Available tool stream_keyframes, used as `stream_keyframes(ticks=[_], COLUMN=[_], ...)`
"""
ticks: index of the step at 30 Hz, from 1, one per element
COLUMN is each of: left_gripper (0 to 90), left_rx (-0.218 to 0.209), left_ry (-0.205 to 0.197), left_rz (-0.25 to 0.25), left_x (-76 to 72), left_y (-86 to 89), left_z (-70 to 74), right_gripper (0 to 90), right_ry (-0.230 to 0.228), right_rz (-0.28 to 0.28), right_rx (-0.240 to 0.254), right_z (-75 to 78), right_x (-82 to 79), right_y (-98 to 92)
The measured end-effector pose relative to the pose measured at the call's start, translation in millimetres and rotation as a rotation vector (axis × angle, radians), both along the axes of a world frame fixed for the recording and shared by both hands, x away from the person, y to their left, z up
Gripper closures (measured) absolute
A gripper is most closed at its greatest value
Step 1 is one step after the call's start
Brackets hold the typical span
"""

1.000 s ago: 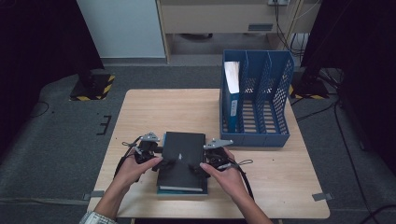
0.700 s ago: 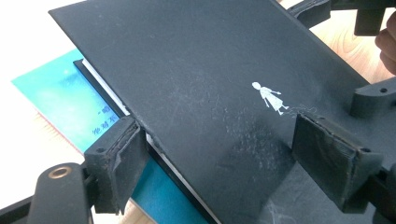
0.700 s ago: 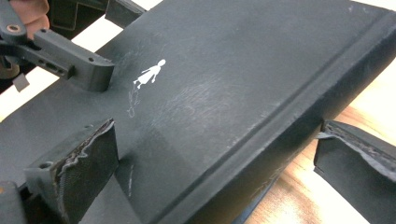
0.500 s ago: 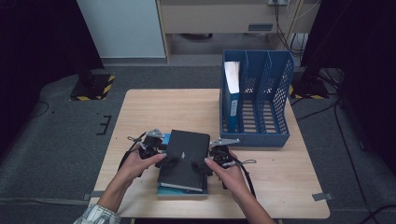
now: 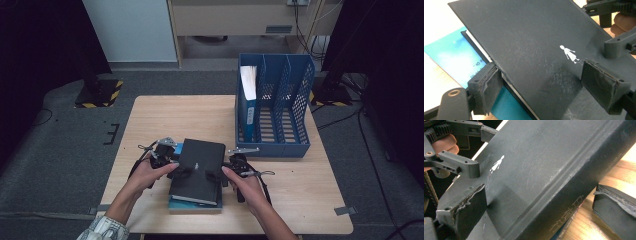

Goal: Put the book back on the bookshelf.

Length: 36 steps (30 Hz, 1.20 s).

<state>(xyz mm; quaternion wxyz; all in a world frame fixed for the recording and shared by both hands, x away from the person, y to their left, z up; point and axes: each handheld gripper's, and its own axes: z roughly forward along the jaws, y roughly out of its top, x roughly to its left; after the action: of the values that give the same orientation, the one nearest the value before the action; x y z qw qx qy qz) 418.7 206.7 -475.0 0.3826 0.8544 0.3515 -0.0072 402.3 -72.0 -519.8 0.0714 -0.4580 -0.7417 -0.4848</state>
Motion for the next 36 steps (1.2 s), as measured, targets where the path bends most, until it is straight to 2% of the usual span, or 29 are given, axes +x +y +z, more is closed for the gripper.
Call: stream_keyframes(ticks=[6,12,14,22,27,31,36], left_gripper=[16.5,16.9,19.9,36.7,43.0,46.7,50.4], left_rx=[-0.012,-0.018,-0.020,-0.053,-0.077,-0.073,-0.090], left_ry=[-0.004,-0.011,-0.007,-0.042,-0.074,-0.096,-0.113], left_rz=[-0.006,-0.003,0.024,0.057,0.080,0.089,0.106], left_x=[0.9,-0.1,-0.2,-2.0,-3.4,-2.9,-3.6], left_y=[0.7,0.8,2.4,20.1,30.2,35.1,43.9], left_z=[-1.4,-1.1,1.6,14.7,24.4,33.3,42.5], right_gripper=[0.0,0.3,0.6,6.2,10.7,13.8,18.9], right_ry=[0.028,0.029,0.032,-0.050,-0.106,-0.154,-0.214], right_rz=[0.014,0.023,0.032,0.038,0.043,0.046,0.047], right_rx=[0.041,0.025,-0.001,-0.051,-0.086,-0.118,-0.133], right_z=[-4.9,-2.3,2.2,24.0,41.9,57.1,74.4], right_x=[5.0,6.3,7.8,12.9,16.9,20.1,21.7], right_y=[1.1,1.9,3.4,11.3,17.3,22.3,27.3])
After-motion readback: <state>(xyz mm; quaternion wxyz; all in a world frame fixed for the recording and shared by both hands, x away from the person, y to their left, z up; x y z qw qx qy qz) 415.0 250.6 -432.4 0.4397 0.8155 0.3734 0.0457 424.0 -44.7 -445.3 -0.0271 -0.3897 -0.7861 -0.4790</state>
